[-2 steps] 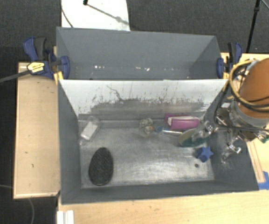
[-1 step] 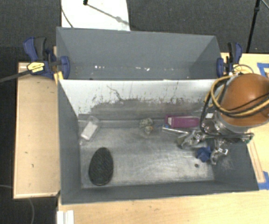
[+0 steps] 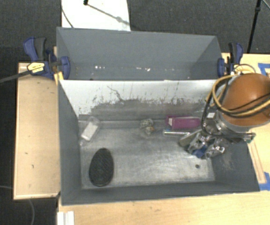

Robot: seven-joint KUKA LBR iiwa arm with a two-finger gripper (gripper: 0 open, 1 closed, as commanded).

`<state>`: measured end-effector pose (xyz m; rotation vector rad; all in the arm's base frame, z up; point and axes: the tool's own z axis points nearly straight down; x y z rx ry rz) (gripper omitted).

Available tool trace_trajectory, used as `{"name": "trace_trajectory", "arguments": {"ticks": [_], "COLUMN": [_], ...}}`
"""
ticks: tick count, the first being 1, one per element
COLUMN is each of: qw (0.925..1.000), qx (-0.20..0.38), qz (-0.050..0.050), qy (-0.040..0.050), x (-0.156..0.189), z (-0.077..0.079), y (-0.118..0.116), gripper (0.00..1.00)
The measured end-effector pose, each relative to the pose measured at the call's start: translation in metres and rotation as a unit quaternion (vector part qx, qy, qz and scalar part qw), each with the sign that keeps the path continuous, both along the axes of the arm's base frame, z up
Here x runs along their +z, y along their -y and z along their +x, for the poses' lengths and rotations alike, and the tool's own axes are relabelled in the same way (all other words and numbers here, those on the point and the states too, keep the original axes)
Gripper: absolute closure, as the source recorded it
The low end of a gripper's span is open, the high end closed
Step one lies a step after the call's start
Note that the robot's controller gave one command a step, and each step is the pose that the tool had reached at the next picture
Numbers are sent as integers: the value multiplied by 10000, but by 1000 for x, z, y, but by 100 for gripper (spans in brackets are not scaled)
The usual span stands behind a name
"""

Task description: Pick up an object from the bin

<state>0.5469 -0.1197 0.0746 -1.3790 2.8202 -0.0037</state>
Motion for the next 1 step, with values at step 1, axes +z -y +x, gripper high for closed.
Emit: {"name": "trace_trajectory", "arguments": {"ticks": [1], "qw": [9853], "qx": [1706], "qz": [-3], "qy": [27], "x": [156], "z": [9], "y": [-4], "gripper": [100]}}
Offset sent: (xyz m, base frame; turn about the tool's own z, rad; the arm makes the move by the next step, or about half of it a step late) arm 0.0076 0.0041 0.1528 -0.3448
